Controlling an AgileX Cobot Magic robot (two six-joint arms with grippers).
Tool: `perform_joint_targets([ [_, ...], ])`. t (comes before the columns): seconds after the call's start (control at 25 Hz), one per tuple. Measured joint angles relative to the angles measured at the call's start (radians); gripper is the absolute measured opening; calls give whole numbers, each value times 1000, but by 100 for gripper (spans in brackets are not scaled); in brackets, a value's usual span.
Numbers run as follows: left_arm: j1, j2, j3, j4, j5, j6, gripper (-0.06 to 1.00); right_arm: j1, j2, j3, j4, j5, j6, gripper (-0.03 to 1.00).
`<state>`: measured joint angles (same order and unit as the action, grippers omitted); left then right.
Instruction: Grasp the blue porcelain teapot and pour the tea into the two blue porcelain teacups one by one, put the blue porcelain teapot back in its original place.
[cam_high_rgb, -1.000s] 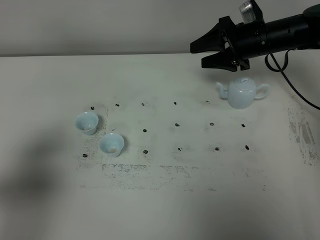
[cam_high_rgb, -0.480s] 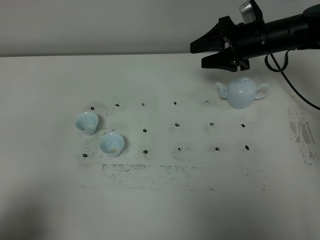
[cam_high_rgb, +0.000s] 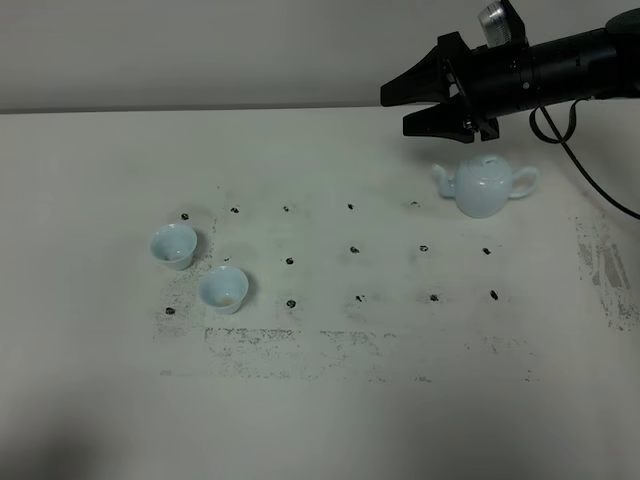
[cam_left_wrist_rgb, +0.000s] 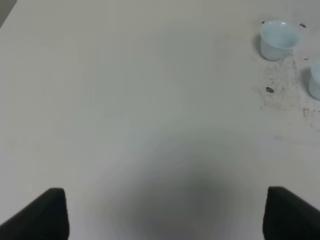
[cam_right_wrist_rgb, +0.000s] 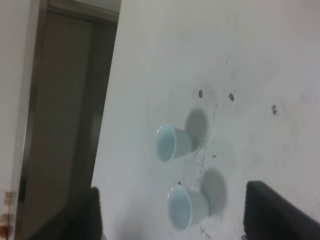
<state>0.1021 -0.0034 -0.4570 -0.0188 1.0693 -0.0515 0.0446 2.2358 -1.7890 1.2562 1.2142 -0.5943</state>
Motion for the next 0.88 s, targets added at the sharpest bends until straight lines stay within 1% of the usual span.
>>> perform_joint_targets([
  [0.48,0,0,0,0,0,-1,75,0,0,0,0,0,0,50],
  [0.88,-16,0,0,1,0,-1,75,0,0,0,0,0,2,50],
])
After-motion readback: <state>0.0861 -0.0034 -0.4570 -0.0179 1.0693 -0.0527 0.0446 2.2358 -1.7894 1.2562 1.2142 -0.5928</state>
